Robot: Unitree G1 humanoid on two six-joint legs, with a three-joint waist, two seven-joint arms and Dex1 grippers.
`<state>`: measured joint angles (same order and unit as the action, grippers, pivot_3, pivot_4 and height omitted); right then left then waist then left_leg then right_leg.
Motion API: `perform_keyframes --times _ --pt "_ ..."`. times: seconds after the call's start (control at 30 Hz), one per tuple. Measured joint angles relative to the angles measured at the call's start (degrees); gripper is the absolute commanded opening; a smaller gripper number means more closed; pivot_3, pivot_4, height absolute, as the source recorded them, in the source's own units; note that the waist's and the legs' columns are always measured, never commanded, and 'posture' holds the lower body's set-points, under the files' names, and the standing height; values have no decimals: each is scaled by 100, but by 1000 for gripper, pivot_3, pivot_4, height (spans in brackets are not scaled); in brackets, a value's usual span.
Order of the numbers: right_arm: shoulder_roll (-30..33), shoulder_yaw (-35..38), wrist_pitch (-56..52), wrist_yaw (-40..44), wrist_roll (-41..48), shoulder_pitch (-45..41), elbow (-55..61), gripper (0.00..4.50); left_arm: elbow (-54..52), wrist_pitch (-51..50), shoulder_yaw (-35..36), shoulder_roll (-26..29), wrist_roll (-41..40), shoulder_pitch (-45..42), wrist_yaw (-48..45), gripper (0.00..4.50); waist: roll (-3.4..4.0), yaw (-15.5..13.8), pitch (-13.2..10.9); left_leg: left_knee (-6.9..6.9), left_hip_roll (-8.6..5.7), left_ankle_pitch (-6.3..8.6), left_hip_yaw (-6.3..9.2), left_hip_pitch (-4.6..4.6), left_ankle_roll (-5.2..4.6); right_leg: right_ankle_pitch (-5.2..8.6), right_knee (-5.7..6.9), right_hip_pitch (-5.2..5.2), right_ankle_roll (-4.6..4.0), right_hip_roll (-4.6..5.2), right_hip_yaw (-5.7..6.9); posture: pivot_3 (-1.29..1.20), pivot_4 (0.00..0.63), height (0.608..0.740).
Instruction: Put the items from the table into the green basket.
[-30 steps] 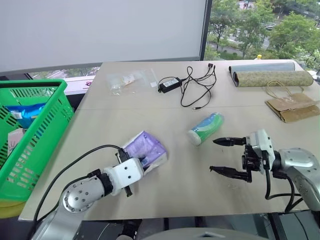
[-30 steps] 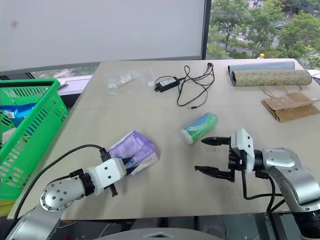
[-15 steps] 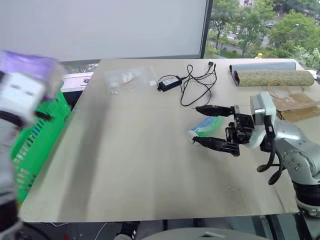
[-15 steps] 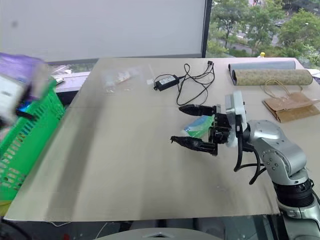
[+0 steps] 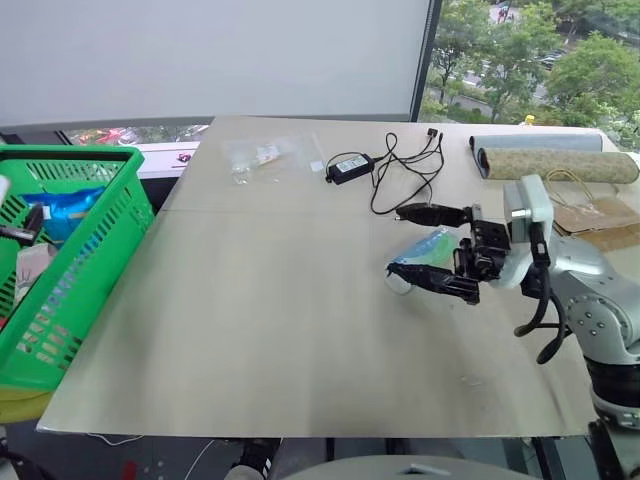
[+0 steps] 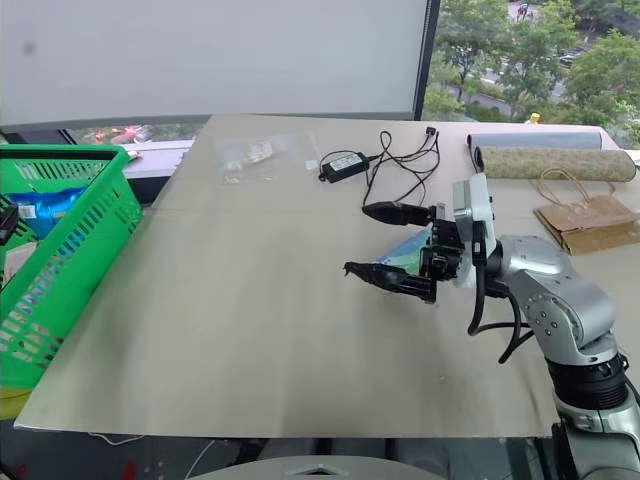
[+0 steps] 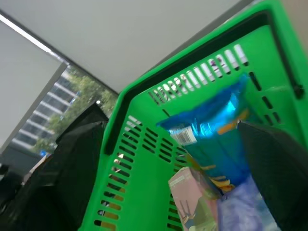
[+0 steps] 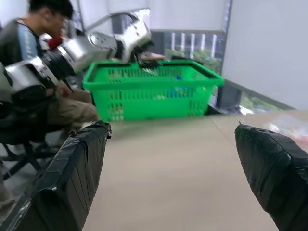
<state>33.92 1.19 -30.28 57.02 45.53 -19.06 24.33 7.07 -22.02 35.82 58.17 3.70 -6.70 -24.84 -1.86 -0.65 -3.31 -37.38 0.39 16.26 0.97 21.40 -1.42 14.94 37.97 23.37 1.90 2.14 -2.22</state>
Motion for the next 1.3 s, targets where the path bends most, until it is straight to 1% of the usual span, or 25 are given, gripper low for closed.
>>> perform_keyframes --times 0.03,0.07,0.13,0.2,0.3,0.37,0.4,0.43,0.47,0.5,0.53,0.6,0.67,0.7,0.73,0.83,0.97,1.0,1.17,1.3 --pt "158 -4 123 73 -198 147 -66 4500 -43 -17 2 -72 -145 -132 -28 4327 -1 -6 25 -5 0 -5 4 36 7 -1 4 32 0 0 4 27 2 740" --pt "295 -14 234 146 -427 257 -196 4500 -269 -12 -14 -226 -408 -268 -182 4327 -2 -26 37 -7 -2 -8 11 42 12 -1 2 33 0 4 12 27 2 740" --pt "329 -16 334 189 -587 290 -323 4500 -681 -33 -203 -392 -771 -369 -470 4327 -1 -40 58 -8 -6 -11 17 45 17 -2 3 32 -1 9 18 27 4 740" --pt "339 -16 425 286 -638 308 -350 4500 -1421 -333 -844 -849 -1326 -663 -822 4327 18 -44 88 -11 -8 -13 22 44 19 -2 3 26 0 9 21 16 3 740" --pt "378 -9 457 263 -743 378 -395 4500 -1803 -680 -1609 -1439 -1532 -981 -821 4327 37 -21 117 -17 -12 -14 22 38 17 -3 14 20 0 1 18 -8 5 740" --pt "407 6 561 209 -920 535 -472 4500 -1999 -967 -2386 -1985 -1525 -1217 -721 4327 36 -14 121 -32 -13 -14 25 40 16 -4 21 18 -1 -9 19 -55 4 740" --pt "445 53 648 148 -1046 678 -474 4500 -2007 -1102 -2721 -2312 -1566 -1344 -685 4327 38 -2 121 -41 -12 -13 23 41 15 -3 30 18 -1 -14 15 -74 6 740" --pt "495 62 694 109 -1154 761 -504 4500 -2018 -1169 -2872 -2596 -1601 -1404 -638 4327 45 -6 128 -49 -13 -13 21 42 14 -3 32 17 0 -15 13 -89 8 740" --pt "601 134 823 -13 -1413 982 -534 4500 -2015 -1333 -3234 -3098 -1690 -1534 -591 4327 54 -20 133 -78 -13 -12 25 57 13 -3 35 17 0 -22 16 -100 6 740" --pt "685 164 888 -127 -1631 1150 -594 4500 -2009 -1423 -3597 -3465 -1748 -1572 -601 4327 56 -7 134 -93 -14 -9 24 60 8 -3 44 17 1 -31 13 -129 7 740" --pt "769 209 959 -256 -1847 1338 -631 4500 -1970 -1481 -4027 -3757 -1749 -1584 -631 4327 57 6 135 -94 -16 -8 12 57 5 -3 44 17 2 -35 1 -143 8 740" --pt "890 275 1011 -488 -2163 1687 -661 4500 -1703 -1384 -4574 -4062 -1672 -1660 -670 4327 63 133 138 -94 -16 -8 -4 43 4 -3 51 14 2 -48 -18 -179 11 740" --pt "925 401 1085 -743 -2492 2008 -652 4500 -1337 -1146 -4746 -4312 -1581 -1778 -652 4327 83 290 149 -94 -15 -7 -24 30 2 -2 61 11 3 -70 -34 -222 12 740" --pt "924 432 1097 -806 -2551 2074 -649 4500 -1264 -1099 -4771 -4385 -1561 -1796 -645 4327 92 342 154 -94 -14 -6 -29 23 1 -2 63 10 3 -79 -39 -231 13 740" --pt "888 523 1103 -933 -2608 2215 -584 4500 -1121 -1045 -4819 -4540 -1560 -1838 -653 4446 100 409 158 -94 -9 -4 -36 23 -2 -2 65 3 3 -94 -45 -242 12 740" --pt "700 651 1096 -1164 -2605 2419 -255 4500 -725 -1006 -5054 -4817 -1488 -2023 -668 4446 109 613 163 -95 -3 -3 -33 15 -5 0 66 -9 5 -115 -64 -267 11 740" --pt "629 682 1091 -1307 -2606 2548 3 4500 -224 -1031 -5406 -4893 -1143 -2253 -591 4446 110 918 163 -94 -2 0 -31 -2 -8 2 62 -35 7 -120 -69 -295 11 740" --pt "617 704 1076 -1364 -2609 2608 19 4500 -117 -1046 -5495 -4873 -979 -2330 -555 4446 110 989 163 -94 -2 1 -33 -42 -10 2 56 -53 8 -119 -70 -300 11 740" --pt "617 740 1044 -1398 -2599 2673 78 4500 345 -890 -5707 -4881 -419 -2596 -201 4446 126 1115 172 -90 -1 10 -9 -89 -23 17 -4 -161 35 -119 -44 -304 12 740" --pt "618 756 1027 -1409 -2585 2700 166 4500 609 -795 -5668 -4884 -144 -2704 32 4446 134 1161 178 -86 -2 11 -13 -138 -24 19 -6 -185 39 -118 -39 -298 13 740"
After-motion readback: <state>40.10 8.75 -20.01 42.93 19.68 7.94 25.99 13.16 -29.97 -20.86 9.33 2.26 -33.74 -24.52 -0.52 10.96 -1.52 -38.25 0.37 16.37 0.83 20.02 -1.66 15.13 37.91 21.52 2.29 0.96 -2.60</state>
